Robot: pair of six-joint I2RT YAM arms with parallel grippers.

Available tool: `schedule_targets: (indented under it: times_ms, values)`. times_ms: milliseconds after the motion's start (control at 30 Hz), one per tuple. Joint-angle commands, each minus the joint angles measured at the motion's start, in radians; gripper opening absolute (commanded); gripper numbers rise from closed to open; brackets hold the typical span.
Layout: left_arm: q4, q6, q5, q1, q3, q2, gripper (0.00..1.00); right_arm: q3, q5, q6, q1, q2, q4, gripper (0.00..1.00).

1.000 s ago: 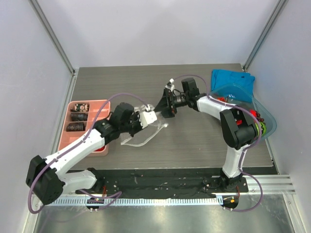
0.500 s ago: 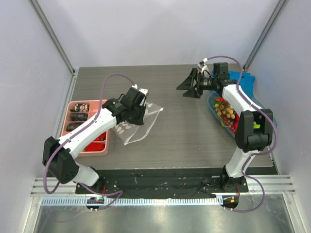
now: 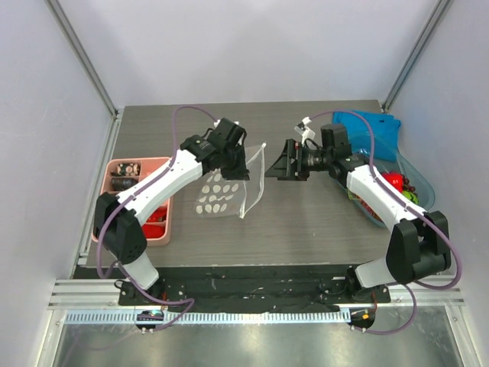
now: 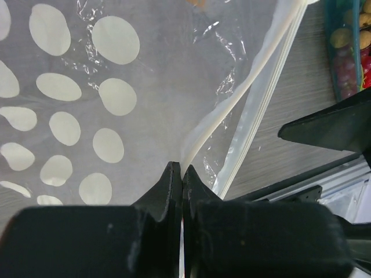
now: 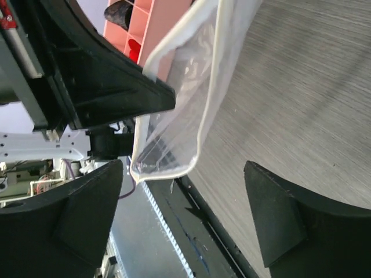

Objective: Place the food in the zip-top bag and seal the zipper
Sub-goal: Open the zipper of the food storage bag at the center of the board, then pick up the fake vegetable from the bin.

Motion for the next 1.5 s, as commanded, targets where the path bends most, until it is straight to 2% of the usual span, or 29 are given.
schedule_targets:
  times_ms: [0,133,267,300,333,400,500,567,667,767,900,933,1000,1033,1100,1167,1200,1233,1267,1300,1467]
  values:
    - [0.043,-0.087,0.056,0.002,0.038,-0.002,0.0,0.041,0.118,-0.023,0.07,0.049,0.069,0.85]
    - [0.046,-0.06,0.077,0.014,0.009,-0.042,0.0,0.04,0.207,-0.038,0.098,0.107,0.072,0.65]
    - [0.046,-0.05,0.105,0.049,-0.051,-0.121,0.0,0.055,0.222,-0.052,0.098,0.13,0.058,0.52]
    - [0.052,-0.049,0.114,0.056,-0.067,-0.138,0.0,0.062,0.212,-0.048,0.096,0.136,0.06,0.45]
    - [0.053,-0.047,0.119,0.069,-0.079,-0.154,0.0,0.067,0.199,-0.043,0.098,0.144,0.063,0.21]
    - [0.05,-0.03,0.127,0.086,-0.096,-0.189,0.0,0.082,0.179,-0.049,0.099,0.147,0.057,0.02]
    - [-0.006,0.074,0.087,0.118,-0.074,-0.224,0.01,0.102,0.164,-0.115,0.099,0.123,-0.015,0.01]
    - [-0.031,0.179,-0.004,0.125,-0.067,-0.241,0.08,0.104,0.159,-0.161,0.098,0.094,-0.067,0.01]
    - [-0.051,0.282,-0.071,0.125,-0.082,-0.274,0.11,0.092,0.143,-0.182,0.099,0.074,-0.104,0.01]
    - [-0.06,0.379,-0.091,0.125,-0.088,-0.277,0.0,0.083,0.172,-0.25,0.096,0.068,-0.164,0.01]
    - [-0.071,0.413,-0.038,0.125,-0.108,-0.278,0.0,0.101,0.208,-0.333,0.088,0.072,-0.244,0.01]
    - [-0.057,0.407,-0.003,0.123,-0.126,-0.281,0.0,0.127,0.208,-0.371,0.088,0.081,-0.261,0.02]
    - [-0.022,0.37,0.065,0.119,-0.134,-0.274,0.0,0.185,0.205,-0.406,0.087,0.094,-0.314,0.21]
    - [-0.01,0.356,0.088,0.117,-0.134,-0.265,0.0,0.21,0.205,-0.449,0.087,0.104,-0.336,0.47]
    - [0.023,0.317,0.126,0.117,-0.114,-0.225,0.0,0.288,0.218,-0.501,0.087,0.114,-0.416,0.72]
    - [0.033,0.297,0.156,0.117,-0.072,-0.168,0.0,0.334,0.233,-0.575,0.076,0.117,-0.504,0.81]
    - [0.04,0.281,0.175,0.117,-0.062,-0.154,0.0,0.367,0.233,-0.599,0.049,0.114,-0.535,0.89]
    - [0.043,0.26,0.185,0.115,-0.05,-0.136,0.0,0.383,0.233,-0.642,0.024,0.111,-0.561,0.91]
    - [0.047,0.249,0.186,0.115,-0.033,-0.113,0.0,0.398,0.227,-0.656,-0.005,0.106,-0.613,0.93]
    - [0.055,0.24,0.188,0.114,-0.027,-0.1,0.0,0.435,0.2,-0.679,-0.092,0.106,-0.641,0.95]
    - [0.083,0.203,0.182,0.106,-0.018,-0.071,0.0,0.582,0.193,-0.848,-0.368,0.132,-0.854,0.95]
